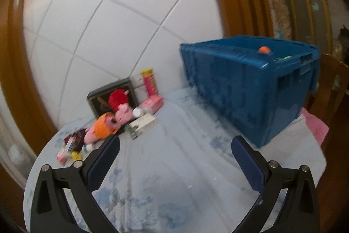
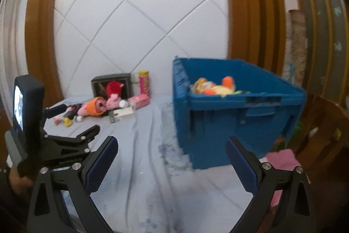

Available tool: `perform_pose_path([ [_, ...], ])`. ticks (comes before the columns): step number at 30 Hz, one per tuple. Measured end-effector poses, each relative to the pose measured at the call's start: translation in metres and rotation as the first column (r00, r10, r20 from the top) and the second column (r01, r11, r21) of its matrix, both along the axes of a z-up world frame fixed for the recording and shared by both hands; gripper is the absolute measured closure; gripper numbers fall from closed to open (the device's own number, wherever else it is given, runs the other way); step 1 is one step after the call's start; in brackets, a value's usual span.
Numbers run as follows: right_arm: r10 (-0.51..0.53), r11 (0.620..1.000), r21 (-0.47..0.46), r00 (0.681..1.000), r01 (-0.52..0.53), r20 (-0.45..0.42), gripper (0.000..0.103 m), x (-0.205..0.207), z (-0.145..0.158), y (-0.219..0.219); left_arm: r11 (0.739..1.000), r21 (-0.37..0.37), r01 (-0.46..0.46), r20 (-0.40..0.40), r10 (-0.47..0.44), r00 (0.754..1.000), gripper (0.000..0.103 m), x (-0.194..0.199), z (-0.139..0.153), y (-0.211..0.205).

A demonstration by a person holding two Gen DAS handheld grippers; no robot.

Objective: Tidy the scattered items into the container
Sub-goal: 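Move left tool to orange-dress pig while right tool approaches red-dress pig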

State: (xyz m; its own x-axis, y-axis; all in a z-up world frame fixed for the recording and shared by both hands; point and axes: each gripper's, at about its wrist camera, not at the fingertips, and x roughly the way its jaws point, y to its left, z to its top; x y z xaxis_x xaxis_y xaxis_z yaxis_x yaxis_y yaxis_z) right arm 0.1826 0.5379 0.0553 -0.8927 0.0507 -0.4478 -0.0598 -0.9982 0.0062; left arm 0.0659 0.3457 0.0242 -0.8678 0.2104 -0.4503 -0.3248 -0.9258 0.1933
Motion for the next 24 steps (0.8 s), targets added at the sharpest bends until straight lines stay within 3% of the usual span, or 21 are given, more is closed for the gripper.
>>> perform_pose_path([
  [10,0.113,0.994,-0.01,0.993,-0.113,0.042,0.003,-0.085,-0.021,-0.064,0.985,-0.04,-0.166,0.038,0.168,0.985,0.0,-0.065,-0.029,-0.103],
  [18,0.146,0.989,-0.031,0.987,-0.144,0.071,0.003,-0.184,-0.028,-0.131,0.982,-0.095,-0.163,0.074,0.171,0.983,0.0,-0.153,-0.052,-0.17],
  [24,0.129,0.991,-0.045,0.988,-0.126,0.086,0.003,-0.234,-0.031,-0.158,0.979,-0.134,-0.156,0.091,0.169,0.981,0.0,-0.209,-0.065,-0.19],
])
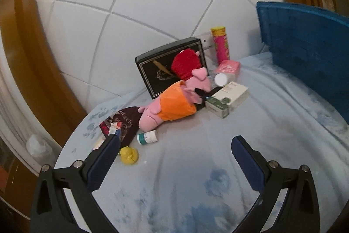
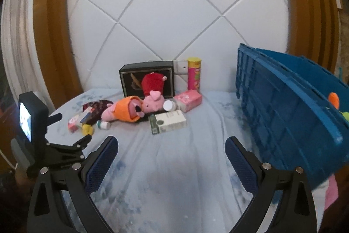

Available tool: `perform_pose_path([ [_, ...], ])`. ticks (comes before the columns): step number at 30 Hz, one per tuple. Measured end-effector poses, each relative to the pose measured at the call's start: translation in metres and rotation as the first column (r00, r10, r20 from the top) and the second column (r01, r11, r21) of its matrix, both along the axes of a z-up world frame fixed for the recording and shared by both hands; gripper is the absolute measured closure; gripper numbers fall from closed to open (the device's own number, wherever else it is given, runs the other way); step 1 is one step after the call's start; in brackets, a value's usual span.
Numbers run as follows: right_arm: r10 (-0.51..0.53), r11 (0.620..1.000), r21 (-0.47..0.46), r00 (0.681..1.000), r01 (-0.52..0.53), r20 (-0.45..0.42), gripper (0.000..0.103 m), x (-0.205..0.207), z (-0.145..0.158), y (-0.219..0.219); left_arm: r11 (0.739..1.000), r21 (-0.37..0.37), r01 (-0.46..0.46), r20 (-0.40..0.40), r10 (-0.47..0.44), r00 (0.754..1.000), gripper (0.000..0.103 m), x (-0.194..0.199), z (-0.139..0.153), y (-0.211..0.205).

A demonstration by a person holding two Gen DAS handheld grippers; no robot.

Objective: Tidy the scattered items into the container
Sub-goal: 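Move left tool to orange-dress pig while right tool approaches red-dress pig, then close left tool on orange-dress pig while right tool closes on red-dress pig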

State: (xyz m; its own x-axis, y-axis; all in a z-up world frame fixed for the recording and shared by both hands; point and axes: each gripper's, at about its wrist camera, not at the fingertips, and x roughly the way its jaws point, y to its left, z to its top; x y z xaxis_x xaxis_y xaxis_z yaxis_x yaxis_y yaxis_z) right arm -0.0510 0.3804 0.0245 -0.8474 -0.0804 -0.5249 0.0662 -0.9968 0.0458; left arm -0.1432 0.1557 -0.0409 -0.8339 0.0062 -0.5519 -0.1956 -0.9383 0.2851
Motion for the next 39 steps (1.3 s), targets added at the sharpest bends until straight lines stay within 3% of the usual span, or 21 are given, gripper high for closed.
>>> perform_pose_path([
  [9,0.111,0.993,0.041,0.994,-0.111,-0.018,0.003,-0.095,0.018,-0.031,0.999,-0.01,-0.039,-0.03,0.039,0.999,0.0,-0.063,0.0,-0.01],
  [14,0.175,0.983,0.051,0.985,-0.174,-0.008,0.003,-0.154,0.014,-0.048,0.997,0.028,-0.072,-0.012,0.073,0.997,0.0,-0.099,-0.01,-0.021],
  [17,0.206,0.977,0.046,0.978,-0.208,0.033,0.003,-0.199,-0.004,-0.057,0.996,0.049,-0.078,0.016,0.077,0.997,0.0,-0.123,-0.021,-0.023],
  [25,0.234,0.97,0.022,0.958,-0.241,0.166,0.003,-0.32,-0.063,-0.08,0.999,0.002,-0.037,0.037,0.037,0.999,0.0,-0.172,-0.052,-0.012],
  [27,0.242,0.967,0.035,0.95,-0.253,0.198,0.003,-0.348,-0.077,-0.089,1.0,0.02,-0.02,0.042,0.019,0.999,0.0,-0.18,-0.058,-0.013],
  [39,0.245,0.95,0.101,0.908,-0.295,0.34,0.001,-0.459,-0.145,-0.113,0.997,0.039,0.067,0.038,-0.069,0.997,0.0,-0.216,-0.086,-0.021],
])
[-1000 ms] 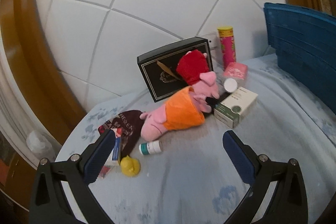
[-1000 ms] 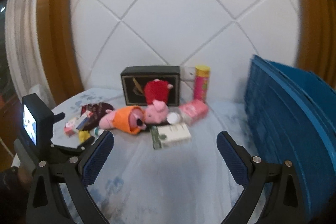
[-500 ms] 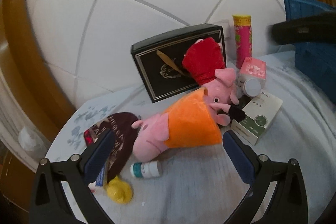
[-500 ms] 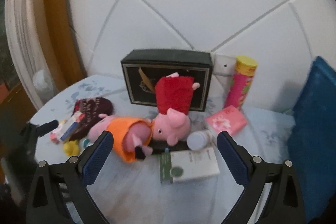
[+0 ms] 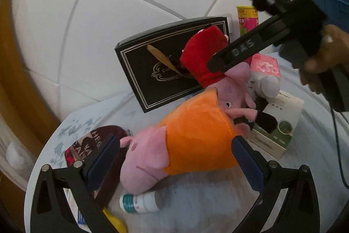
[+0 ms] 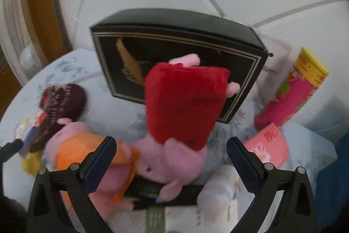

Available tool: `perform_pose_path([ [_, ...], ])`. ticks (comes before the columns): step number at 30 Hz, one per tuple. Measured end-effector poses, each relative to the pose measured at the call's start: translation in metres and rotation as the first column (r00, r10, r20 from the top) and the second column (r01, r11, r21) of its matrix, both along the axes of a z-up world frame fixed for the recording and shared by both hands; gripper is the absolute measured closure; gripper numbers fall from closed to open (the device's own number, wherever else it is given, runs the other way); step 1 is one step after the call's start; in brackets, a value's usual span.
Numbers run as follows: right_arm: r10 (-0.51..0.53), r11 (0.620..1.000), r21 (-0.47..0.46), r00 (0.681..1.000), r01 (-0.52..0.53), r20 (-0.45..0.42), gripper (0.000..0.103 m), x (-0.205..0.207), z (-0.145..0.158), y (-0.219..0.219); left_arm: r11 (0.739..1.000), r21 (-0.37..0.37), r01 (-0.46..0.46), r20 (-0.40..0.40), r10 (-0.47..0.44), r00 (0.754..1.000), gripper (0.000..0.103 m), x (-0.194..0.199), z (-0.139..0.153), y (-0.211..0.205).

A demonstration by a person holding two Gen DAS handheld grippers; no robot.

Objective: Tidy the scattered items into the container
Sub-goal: 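Close left tool on orange-dress pig while right tool closes on red-dress pig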

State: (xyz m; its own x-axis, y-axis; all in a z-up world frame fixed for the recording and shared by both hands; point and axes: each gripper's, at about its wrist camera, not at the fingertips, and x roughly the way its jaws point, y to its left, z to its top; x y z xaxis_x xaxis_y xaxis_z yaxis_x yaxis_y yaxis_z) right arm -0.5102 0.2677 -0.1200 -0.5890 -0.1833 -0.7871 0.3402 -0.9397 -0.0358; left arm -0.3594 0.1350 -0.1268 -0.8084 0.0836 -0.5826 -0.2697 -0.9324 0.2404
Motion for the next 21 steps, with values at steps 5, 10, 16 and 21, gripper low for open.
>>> perform_pose_path([
  [5,-0.011,1.0,0.016,0.999,0.01,0.051,0.001,-0.032,-0.022,0.002,0.99,-0.043,0.136,0.024,-0.135,0.991,0.0,-0.014,-0.01,0.011],
  [10,0.001,1.0,0.007,0.996,-0.002,0.091,0.001,-0.05,-0.041,0.002,0.958,-0.115,0.262,0.083,-0.254,0.964,0.0,-0.019,-0.031,0.024],
  [16,0.018,0.999,0.044,0.996,-0.022,0.087,0.001,-0.058,-0.05,-0.005,0.958,-0.168,0.234,0.102,-0.219,0.97,0.0,-0.038,-0.042,0.033],
  [21,0.034,0.997,0.07,0.996,-0.04,0.076,0.035,-0.053,-0.049,-0.013,0.966,-0.182,0.184,0.109,-0.166,0.98,0.027,-0.049,-0.039,0.034],
])
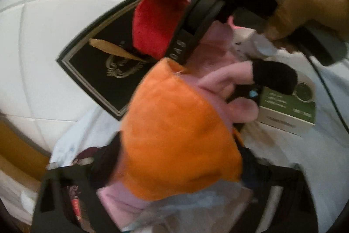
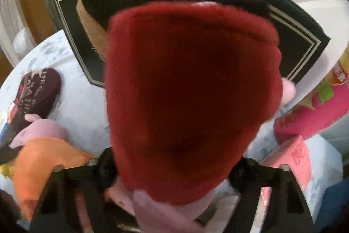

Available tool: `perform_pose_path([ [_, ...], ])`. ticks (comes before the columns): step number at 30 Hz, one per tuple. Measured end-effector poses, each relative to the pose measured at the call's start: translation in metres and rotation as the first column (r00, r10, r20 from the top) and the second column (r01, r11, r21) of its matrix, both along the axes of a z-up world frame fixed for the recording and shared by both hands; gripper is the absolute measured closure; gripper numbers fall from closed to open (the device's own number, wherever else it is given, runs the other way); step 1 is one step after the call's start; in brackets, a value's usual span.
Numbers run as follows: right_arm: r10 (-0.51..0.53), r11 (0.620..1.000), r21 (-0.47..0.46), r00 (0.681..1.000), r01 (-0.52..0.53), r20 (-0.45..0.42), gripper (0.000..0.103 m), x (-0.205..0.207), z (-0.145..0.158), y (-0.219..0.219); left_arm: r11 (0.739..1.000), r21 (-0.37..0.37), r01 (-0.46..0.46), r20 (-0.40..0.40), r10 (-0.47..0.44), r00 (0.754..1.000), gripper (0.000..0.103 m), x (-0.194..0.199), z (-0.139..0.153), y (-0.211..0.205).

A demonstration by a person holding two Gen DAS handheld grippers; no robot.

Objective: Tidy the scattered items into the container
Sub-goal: 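Close left tool on orange-dress pig while right tool closes on red-dress pig, then lift and carry both plush pigs with both tools toward the blue crate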

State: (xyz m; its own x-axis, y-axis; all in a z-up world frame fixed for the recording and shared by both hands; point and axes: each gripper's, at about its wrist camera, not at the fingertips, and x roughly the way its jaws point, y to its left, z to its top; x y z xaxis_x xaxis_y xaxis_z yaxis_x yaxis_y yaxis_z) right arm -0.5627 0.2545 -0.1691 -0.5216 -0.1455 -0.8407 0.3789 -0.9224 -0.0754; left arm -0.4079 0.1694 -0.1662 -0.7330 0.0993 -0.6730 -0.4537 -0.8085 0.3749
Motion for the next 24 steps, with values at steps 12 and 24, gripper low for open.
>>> perform_pose_path([
  [12,-0.015,0.998,-0.068,0.992,0.007,-0.125,0.04,0.052,0.05,0.018,0.98,0.193,-0.054,-0.042,0.063,0.997,0.044,0.033,0.037,-0.027],
  [24,-0.034,0.989,-0.151,0.96,-0.009,-0.277,0.04,0.151,0.129,0.036,0.959,0.273,-0.081,-0.142,0.124,0.982,0.044,0.099,0.099,-0.037],
])
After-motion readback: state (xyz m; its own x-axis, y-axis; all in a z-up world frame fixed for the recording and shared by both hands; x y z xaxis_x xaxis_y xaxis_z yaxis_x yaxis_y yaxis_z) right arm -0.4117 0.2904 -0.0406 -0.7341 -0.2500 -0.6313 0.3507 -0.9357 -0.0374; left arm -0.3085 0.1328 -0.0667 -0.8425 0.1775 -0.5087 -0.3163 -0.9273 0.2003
